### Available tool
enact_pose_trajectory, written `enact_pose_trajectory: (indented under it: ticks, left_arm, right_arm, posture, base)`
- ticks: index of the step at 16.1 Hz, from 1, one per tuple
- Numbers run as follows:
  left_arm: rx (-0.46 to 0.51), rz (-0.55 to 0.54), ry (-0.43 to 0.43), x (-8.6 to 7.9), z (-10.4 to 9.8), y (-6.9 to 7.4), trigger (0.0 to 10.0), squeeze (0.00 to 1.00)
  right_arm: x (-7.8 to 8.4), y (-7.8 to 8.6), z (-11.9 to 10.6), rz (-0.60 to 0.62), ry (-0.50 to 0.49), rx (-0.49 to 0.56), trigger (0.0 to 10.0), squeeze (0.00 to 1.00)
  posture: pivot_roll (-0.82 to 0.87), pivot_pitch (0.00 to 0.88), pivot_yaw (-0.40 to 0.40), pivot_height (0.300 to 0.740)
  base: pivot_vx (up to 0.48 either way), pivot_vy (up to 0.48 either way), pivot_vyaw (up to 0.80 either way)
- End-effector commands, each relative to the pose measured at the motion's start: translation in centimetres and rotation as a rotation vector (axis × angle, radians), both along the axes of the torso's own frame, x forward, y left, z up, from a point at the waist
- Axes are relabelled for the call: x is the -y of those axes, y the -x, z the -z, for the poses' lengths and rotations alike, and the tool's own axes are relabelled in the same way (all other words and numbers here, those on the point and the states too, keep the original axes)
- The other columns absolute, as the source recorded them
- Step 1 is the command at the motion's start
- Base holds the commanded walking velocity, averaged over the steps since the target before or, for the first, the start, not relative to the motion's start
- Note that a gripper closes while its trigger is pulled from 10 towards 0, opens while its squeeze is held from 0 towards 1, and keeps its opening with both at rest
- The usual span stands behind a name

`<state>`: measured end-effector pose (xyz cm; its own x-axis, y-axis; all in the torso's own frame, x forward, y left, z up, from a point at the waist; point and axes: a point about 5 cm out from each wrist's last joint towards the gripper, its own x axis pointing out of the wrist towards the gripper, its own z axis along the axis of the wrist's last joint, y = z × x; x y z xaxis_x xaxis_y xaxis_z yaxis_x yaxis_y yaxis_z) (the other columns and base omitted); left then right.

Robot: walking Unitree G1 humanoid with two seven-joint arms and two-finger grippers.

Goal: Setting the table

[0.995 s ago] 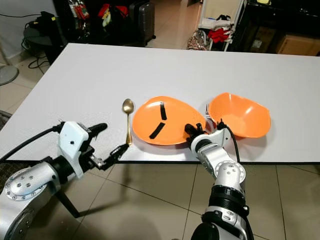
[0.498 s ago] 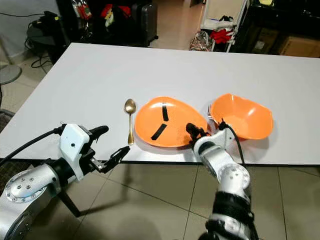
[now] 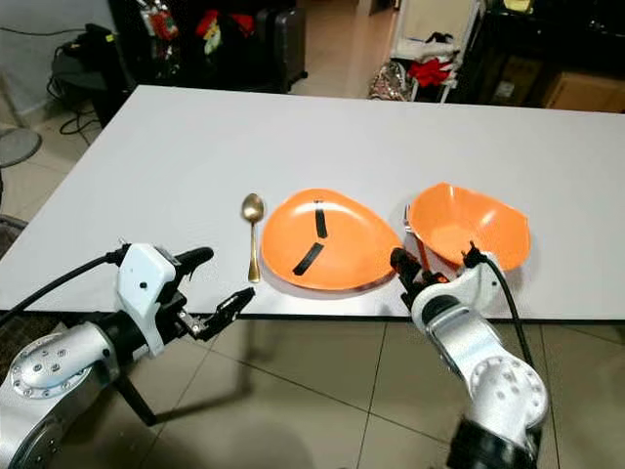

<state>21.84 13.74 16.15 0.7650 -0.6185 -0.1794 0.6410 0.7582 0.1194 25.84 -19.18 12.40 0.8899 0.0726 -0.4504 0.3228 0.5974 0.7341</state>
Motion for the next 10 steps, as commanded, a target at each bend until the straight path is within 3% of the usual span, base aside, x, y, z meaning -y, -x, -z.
enact_pose_trajectory:
  ticks: [1, 2, 4, 5, 6, 7, 8, 9, 10]
  left_arm:
    - [0.009, 0.003, -0.004, 0.0, -0.3, 0.2, 10.0, 0.0]
    - [0.011, 0.001, -0.002, -0.1, -0.4, 0.1, 10.0, 0.0]
    - [0.018, 0.006, -0.005, 0.0, -0.5, -0.3, 10.0, 0.0]
    - [0.02, 0.009, -0.005, 0.1, -0.5, -0.4, 10.0, 0.0]
    - [0.025, 0.014, -0.001, 0.3, -0.6, -0.6, 10.0, 0.0]
    - [0.027, 0.016, 0.0, 0.4, -0.7, -0.7, 10.0, 0.0]
    - [0.032, 0.028, -0.004, 0.6, -0.7, -0.8, 10.0, 0.0]
    - [0.033, 0.031, -0.006, 0.7, -0.7, -0.8, 10.0, 0.0]
    - [0.039, 0.031, -0.012, 0.6, -0.8, -0.8, 10.0, 0.0]
  right_arm:
    - [-0.7, 0.4, -2.0, -0.046, 0.047, 0.057, 10.0, 1.0]
    - [-0.8, 0.3, -4.2, -0.094, 0.202, 0.149, 10.0, 1.0]
    - [-0.4, -1.5, -7.7, -0.161, 0.535, 0.307, 10.0, 1.0]
    - [-0.2, -2.0, -8.1, -0.182, 0.601, 0.319, 10.0, 1.0]
    - [0.2, -3.1, -8.3, -0.253, 0.806, 0.307, 10.0, 1.0]
    - [0.4, -3.6, -8.1, -0.301, 0.903, 0.287, 10.0, 1.0]
    - [1.0, -4.9, -7.2, -0.439, 1.075, 0.223, 10.0, 1.0]
    - [1.1, -5.1, -7.1, -0.46, 1.089, 0.211, 10.0, 1.0]
    - [2.4, -6.9, -6.4, -0.533, 1.229, 0.141, 10.0, 0.0]
  posture:
    - [-0.04, 0.017, -0.038, 0.74]
    - [-0.04, 0.019, -0.031, 0.74]
    - [-0.05, 0.022, -0.022, 0.74]
    - [-0.05, 0.023, -0.021, 0.74]
    - [-0.06, 0.022, -0.02, 0.74]
    - [-0.05, 0.023, -0.023, 0.74]
    - [-0.05, 0.024, -0.029, 0.74]
    - [-0.05, 0.024, -0.031, 0.74]
    - [-0.04, 0.026, -0.045, 0.74]
  base:
    - [0.0, 0.0, 0.0]
    - [0.0, 0.0, 0.0]
    - [0.0, 0.0, 0.0]
    - [0.0, 0.0, 0.0]
    - [0.0, 0.0, 0.0]
    - [0.0, 0.0, 0.0]
    - [0.0, 0.0, 0.0]
    - [0.0, 0.0, 0.0]
    - [0.0, 0.0, 0.0]
